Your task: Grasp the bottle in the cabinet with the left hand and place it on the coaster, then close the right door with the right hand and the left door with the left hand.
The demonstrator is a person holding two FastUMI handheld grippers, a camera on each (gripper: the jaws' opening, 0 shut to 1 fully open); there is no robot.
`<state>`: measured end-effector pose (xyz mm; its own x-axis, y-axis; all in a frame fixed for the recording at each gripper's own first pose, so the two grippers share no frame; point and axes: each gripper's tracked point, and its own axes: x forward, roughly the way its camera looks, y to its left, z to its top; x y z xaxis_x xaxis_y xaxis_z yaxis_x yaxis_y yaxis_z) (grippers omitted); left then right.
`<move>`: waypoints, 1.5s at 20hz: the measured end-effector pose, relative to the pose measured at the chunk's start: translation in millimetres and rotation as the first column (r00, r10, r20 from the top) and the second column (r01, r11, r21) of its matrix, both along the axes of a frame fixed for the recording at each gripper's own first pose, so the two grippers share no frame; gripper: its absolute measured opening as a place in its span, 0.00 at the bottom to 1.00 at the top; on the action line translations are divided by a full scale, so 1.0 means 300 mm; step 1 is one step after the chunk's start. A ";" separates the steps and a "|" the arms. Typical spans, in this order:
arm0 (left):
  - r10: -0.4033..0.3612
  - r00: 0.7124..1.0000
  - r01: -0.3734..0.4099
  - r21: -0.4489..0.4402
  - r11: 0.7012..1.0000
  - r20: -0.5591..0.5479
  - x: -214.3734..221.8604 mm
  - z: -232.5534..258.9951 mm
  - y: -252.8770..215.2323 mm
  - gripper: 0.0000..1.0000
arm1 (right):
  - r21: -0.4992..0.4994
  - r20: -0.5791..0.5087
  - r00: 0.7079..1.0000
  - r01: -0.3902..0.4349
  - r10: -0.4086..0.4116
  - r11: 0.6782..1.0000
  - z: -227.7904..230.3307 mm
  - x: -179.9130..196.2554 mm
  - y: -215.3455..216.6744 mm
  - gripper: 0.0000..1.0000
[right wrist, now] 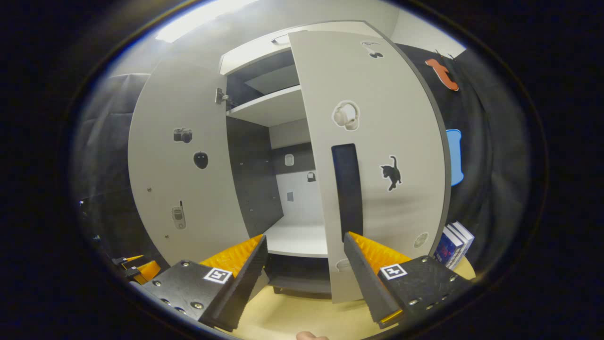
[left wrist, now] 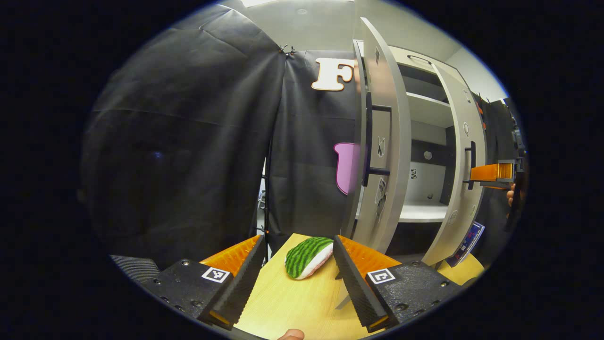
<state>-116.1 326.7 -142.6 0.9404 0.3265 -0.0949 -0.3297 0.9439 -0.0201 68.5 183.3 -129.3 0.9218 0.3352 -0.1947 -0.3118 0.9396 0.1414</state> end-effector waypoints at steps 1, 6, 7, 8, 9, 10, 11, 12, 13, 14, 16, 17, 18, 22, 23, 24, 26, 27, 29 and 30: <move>-0.003 1.000 0.003 0.006 1.000 0.000 0.019 0.001 -0.003 0.90 | -0.004 0.002 1.000 0.006 -0.006 1.000 0.002 -0.003 -0.013 0.98; -0.026 1.000 0.026 0.004 1.000 0.001 0.069 -0.008 -0.031 0.90 | -0.011 -0.001 1.000 0.018 -0.018 1.000 -0.005 -0.015 -0.055 0.98; -0.030 1.000 0.030 0.001 1.000 -0.001 0.076 -0.015 -0.036 0.90 | -0.014 0.000 1.000 0.020 -0.020 1.000 -0.005 -0.018 -0.064 0.98; -0.034 0.999 0.034 -0.002 0.999 -0.003 0.085 -0.017 -0.040 0.90 | -0.016 0.000 1.000 0.021 -0.021 1.000 -0.007 -0.023 -0.073 0.98; -0.039 0.999 0.039 -0.004 0.999 -0.005 0.097 -0.021 -0.044 0.90 | -0.018 0.001 1.000 0.023 -0.023 1.000 -0.007 -0.028 -0.081 0.98; -0.046 0.999 0.046 -0.005 0.999 -0.008 0.105 -0.025 -0.052 0.90 | -0.018 0.002 1.000 0.026 -0.025 1.000 -0.008 -0.033 -0.091 0.98; -0.051 0.999 0.051 -0.006 0.999 -0.012 0.111 -0.033 -0.060 0.90 | -0.017 0.001 1.000 0.028 -0.028 0.999 -0.008 -0.034 -0.100 0.98; -0.057 0.998 0.057 -0.007 0.998 -0.017 0.117 -0.039 -0.067 0.90 | -0.014 0.000 1.000 0.031 -0.031 0.999 -0.008 -0.038 -0.109 0.98; -0.065 0.998 0.065 -0.009 0.998 -0.023 0.123 -0.049 -0.080 0.90 | -0.011 0.000 0.999 0.033 -0.033 0.999 -0.007 -0.040 -0.118 0.98; -0.076 0.997 0.076 -0.011 0.997 -0.028 0.131 -0.055 -0.097 0.90 | -0.009 0.000 0.999 0.036 -0.036 0.999 -0.007 -0.042 -0.127 0.98; -0.081 0.996 0.081 -0.007 0.997 -0.045 0.140 -0.074 -0.117 0.90 | -0.008 0.001 0.999 0.042 -0.042 0.999 -0.008 -0.045 -0.149 0.98; -0.074 0.996 0.075 0.011 0.997 -0.055 0.146 -0.089 -0.107 0.90 | -0.008 0.002 0.999 0.046 -0.046 0.999 -0.007 -0.047 -0.160 0.98; -0.072 0.995 0.073 0.025 0.997 -0.064 0.146 -0.090 -0.107 0.90 | -0.008 0.004 0.999 0.051 -0.051 0.999 -0.007 -0.051 -0.171 0.98; -0.098 0.993 0.098 -0.006 0.995 -0.064 0.155 -0.091 -0.125 0.90 | -0.009 -0.001 0.998 0.058 -0.058 0.998 -0.020 -0.058 -0.196 0.98; -0.103 0.993 0.103 -0.011 0.995 -0.064 0.157 -0.094 -0.126 0.90 | -0.006 -0.002 0.998 0.058 -0.058 0.998 -0.020 -0.062 -0.199 0.98; -0.106 0.992 0.106 -0.011 0.994 -0.062 0.158 -0.092 -0.130 0.90 | -0.001 -0.003 0.998 0.056 -0.056 0.998 -0.021 -0.062 -0.198 0.98; -0.118 0.991 0.118 -0.011 0.993 -0.057 0.160 -0.090 -0.147 0.90 | 0.006 -0.004 0.999 0.051 -0.051 0.999 -0.021 -0.066 -0.190 0.98; -0.134 0.990 0.133 -0.017 0.991 -0.054 0.158 -0.092 -0.167 0.90 | 0.006 -0.004 0.999 0.049 -0.049 0.999 -0.021 -0.068 -0.189 0.98; -0.175 0.983 0.173 -0.041 0.984 -0.050 0.167 -0.098 -0.214 0.90 | 0.003 -0.006 0.999 0.046 -0.046 0.999 -0.025 -0.078 -0.186 0.98; -0.192 0.980 0.189 -0.054 0.980 -0.050 0.171 -0.101 -0.237 0.90 | 0.001 -0.004 0.999 0.047 -0.047 0.999 -0.024 -0.083 -0.186 0.98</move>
